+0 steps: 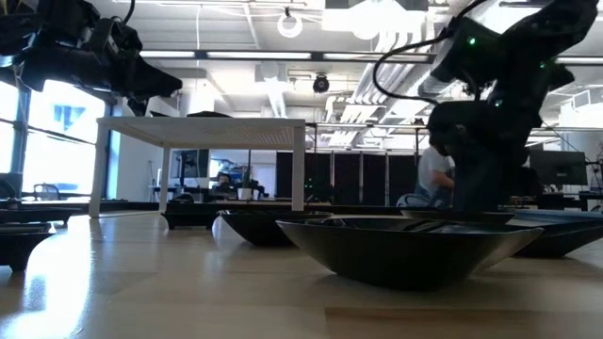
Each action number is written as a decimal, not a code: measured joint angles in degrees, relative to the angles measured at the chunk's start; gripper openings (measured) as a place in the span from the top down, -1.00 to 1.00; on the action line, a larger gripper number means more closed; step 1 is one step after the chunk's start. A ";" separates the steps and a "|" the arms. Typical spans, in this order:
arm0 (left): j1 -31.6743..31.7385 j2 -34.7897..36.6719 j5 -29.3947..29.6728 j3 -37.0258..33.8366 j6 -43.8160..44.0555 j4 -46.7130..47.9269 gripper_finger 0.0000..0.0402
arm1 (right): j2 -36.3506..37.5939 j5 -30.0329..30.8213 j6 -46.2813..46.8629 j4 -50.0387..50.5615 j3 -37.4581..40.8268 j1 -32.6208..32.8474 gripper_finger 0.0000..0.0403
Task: Pick & Place Mini shaped plates
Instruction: Stack the leaf-shaped plate on top of the leaf-shaped plate on the shelf
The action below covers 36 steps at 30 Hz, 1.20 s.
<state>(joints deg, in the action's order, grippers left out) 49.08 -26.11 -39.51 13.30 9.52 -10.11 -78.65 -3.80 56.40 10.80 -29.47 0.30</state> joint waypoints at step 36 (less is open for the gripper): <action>0.00 0.00 0.06 0.00 1.57 0.05 1.00 | 5.96 15.48 -0.44 -5.35 -0.02 0.49 1.00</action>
<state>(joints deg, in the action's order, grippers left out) 49.08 -26.11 -39.45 13.30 11.09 -10.06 -72.70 11.67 55.96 5.45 -29.50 0.79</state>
